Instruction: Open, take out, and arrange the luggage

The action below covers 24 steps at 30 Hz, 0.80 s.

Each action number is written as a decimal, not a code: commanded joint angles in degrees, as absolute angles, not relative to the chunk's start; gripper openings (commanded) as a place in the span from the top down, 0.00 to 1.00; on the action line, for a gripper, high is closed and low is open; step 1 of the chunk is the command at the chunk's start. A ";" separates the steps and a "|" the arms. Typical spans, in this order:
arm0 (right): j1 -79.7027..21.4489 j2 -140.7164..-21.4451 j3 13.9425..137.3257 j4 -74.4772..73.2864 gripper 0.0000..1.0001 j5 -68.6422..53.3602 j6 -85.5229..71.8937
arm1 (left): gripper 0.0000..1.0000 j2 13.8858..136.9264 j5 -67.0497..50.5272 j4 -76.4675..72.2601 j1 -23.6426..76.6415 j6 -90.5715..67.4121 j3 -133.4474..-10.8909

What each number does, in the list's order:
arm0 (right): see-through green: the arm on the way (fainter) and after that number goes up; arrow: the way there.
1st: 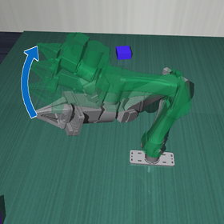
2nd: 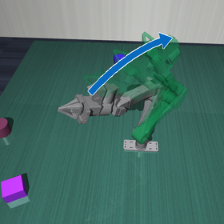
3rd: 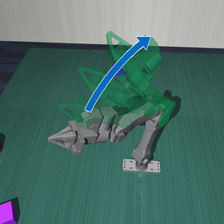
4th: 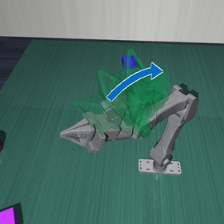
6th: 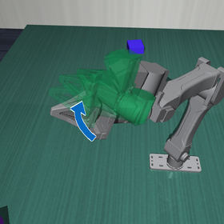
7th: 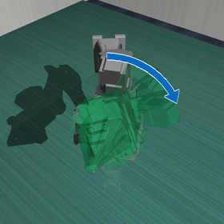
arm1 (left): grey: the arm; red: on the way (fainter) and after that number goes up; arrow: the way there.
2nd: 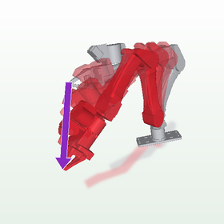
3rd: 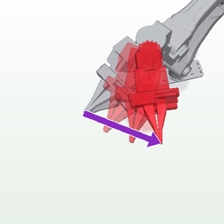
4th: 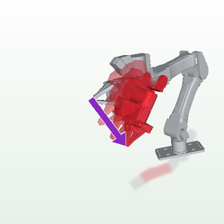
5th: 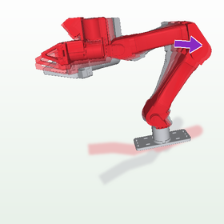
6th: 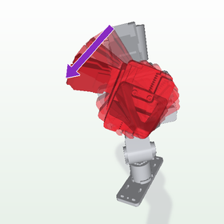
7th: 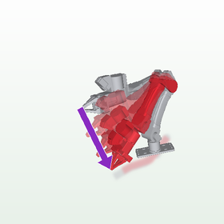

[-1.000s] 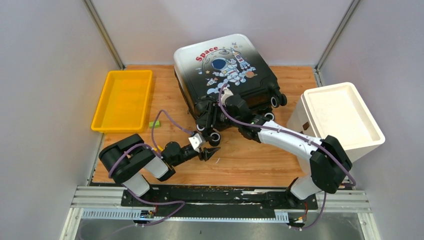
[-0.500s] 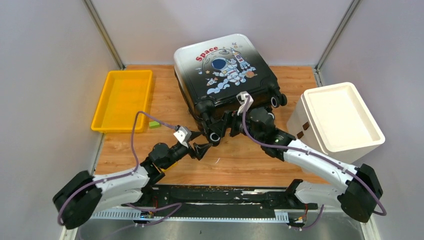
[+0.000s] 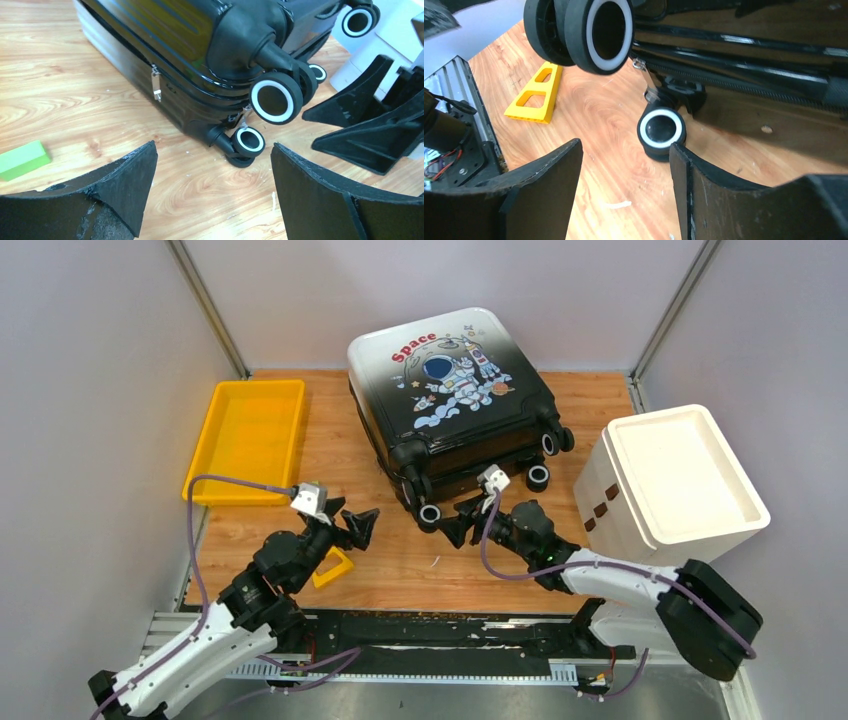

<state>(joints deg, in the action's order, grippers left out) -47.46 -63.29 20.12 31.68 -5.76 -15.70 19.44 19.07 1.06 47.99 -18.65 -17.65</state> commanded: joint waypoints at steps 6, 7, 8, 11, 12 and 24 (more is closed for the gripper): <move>-48.27 -80.66 18.58 71.64 0.37 -5.96 -10.23 | 0.04 24.33 24.14 26.68 47.89 -22.60 -36.79; -48.53 -82.90 18.78 74.14 0.38 -4.71 -10.09 | 0.04 25.55 23.93 27.84 47.90 -22.02 -39.12; -48.78 -85.14 19.35 76.62 0.38 -3.84 -9.89 | 0.02 26.05 23.34 29.92 47.90 -21.69 -40.08; -49.08 -91.55 20.54 82.34 0.39 -2.80 -9.76 | 0.00 27.34 20.28 32.60 47.90 -18.63 -42.90; -49.27 -93.48 20.39 85.52 0.40 -2.03 -9.82 | 0.00 27.34 18.36 33.20 47.90 -17.93 -42.98; -50.10 -107.26 24.74 92.66 0.44 3.81 -10.07 | 0.00 22.67 16.62 34.97 47.90 -17.04 -42.26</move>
<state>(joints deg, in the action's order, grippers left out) -49.76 -104.99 21.91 83.85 1.06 -10.13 25.30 16.60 34.13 47.99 -18.52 -41.63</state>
